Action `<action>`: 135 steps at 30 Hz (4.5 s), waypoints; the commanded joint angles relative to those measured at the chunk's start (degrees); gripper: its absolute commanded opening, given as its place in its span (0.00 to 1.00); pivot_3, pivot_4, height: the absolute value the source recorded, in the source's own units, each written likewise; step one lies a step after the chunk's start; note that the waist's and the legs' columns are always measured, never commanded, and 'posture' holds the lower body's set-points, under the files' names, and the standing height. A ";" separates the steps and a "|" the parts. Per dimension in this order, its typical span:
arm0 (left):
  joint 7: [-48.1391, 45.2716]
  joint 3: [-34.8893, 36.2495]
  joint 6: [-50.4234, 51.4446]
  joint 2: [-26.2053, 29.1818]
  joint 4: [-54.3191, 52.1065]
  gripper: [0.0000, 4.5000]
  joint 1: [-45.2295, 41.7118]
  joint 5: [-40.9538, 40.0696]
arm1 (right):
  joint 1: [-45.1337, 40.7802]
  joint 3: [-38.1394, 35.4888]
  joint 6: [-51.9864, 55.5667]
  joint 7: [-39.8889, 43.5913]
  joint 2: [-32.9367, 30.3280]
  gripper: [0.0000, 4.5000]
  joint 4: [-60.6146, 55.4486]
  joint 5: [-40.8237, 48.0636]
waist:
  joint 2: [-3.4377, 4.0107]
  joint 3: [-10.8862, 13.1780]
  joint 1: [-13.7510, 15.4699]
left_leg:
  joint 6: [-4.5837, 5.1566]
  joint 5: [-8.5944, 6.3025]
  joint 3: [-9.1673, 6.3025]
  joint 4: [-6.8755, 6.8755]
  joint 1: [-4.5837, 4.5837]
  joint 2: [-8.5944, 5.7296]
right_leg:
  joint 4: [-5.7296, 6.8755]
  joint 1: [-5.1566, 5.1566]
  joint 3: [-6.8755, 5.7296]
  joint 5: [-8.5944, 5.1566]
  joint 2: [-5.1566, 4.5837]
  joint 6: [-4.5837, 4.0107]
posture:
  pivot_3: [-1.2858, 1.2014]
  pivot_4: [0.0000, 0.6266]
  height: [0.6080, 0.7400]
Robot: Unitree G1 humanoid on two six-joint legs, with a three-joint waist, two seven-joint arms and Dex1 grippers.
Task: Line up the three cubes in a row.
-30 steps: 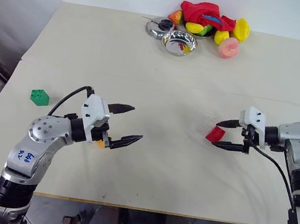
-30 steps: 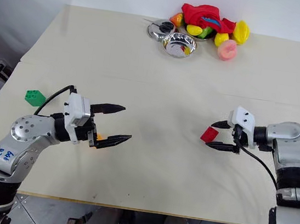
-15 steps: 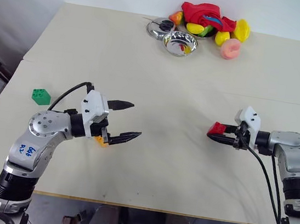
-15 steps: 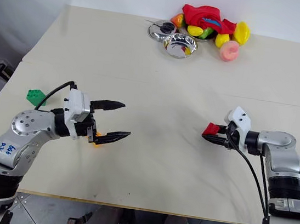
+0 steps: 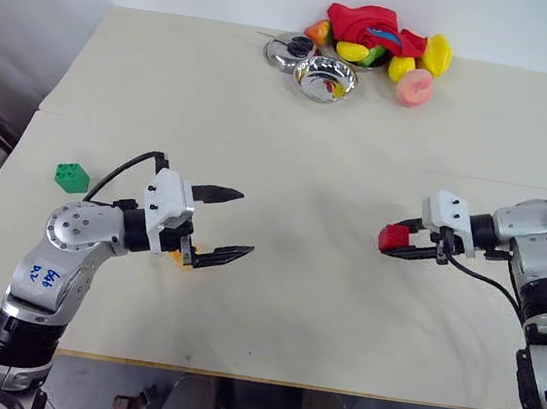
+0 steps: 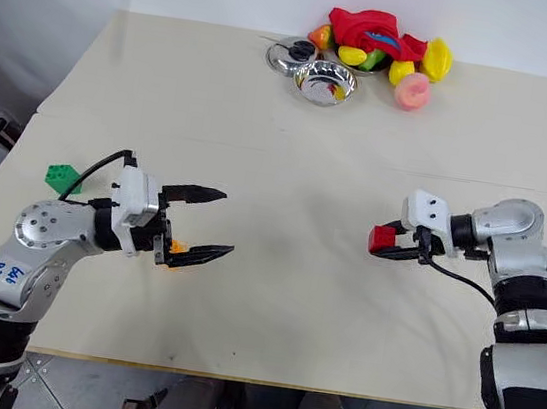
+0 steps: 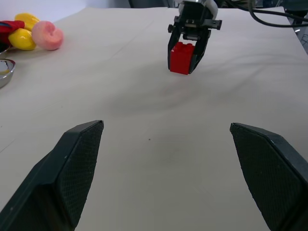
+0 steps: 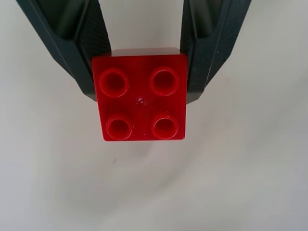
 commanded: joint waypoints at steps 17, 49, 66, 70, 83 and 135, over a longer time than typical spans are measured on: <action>-0.86 4.43 -3.48 2.21 0.89 1.00 2.19 0.00 | -3.14 1.22 -3.01 3.86 1.29 0.68 7.88 4.12 | 0.01 0.00 -0.94 | 0.01 0.00 -0.04 0.10 -0.01 0.01 | 0.12 0.01 -0.01 0.00 -0.02 0.00 | 0.52 0.24 1.00; 19.13 47.85 -19.36 -14.33 20.07 1.00 34.50 -6.10 | 35.14 -20.85 16.82 -11.58 8.53 0.99 -56.80 28.84 | -0.43 -0.03 1.27 | 0.09 -0.33 -0.14 0.21 0.03 -0.04 | 0.20 -0.02 -0.04 -0.02 -0.36 -0.11 | 0.52 0.24 1.00; 30.68 28.95 -7.39 -7.04 32.21 1.00 2.97 1.33 | 36.55 -22.98 22.66 -20.23 12.70 0.99 -63.21 30.76 | -0.55 -0.09 0.47 | 0.15 -0.33 -0.04 0.08 0.09 -0.10 | 0.42 -0.08 -0.14 -0.05 -0.25 -0.21 | 0.52 0.24 1.00; 33.72 27.16 -8.15 -7.52 35.48 1.00 0.64 3.61 | 37.58 -22.66 21.85 -21.66 14.77 0.99 -63.64 29.82 | -0.56 -0.08 0.23 | 0.15 -0.33 -0.01 -0.03 0.10 -0.14 | 0.34 -0.08 -0.25 -0.06 -0.23 -0.21 | 0.52 0.24 1.00; 32.26 24.41 -7.53 -5.03 29.55 0.33 5.59 6.57 | 46.12 -27.77 16.85 -25.58 15.73 1.00 -64.51 27.81 | -0.58 -0.08 0.39 | 0.15 -0.32 0.07 -0.01 0.18 -0.09 | 0.33 -0.06 -0.14 -0.06 -0.21 -0.21 | 0.52 0.24 1.00; -4.89 -18.55 -27.84 -36.55 89.32 0.41 -51.43 32.41 | 73.94 -50.78 18.69 -28.96 9.56 1.00 -72.68 29.44 | -0.75 0.02 1.83 | 0.52 -0.24 0.16 0.33 -0.03 -0.11 | -0.09 -0.05 -0.01 0.16 -0.27 0.14 | 0.52 0.24 1.00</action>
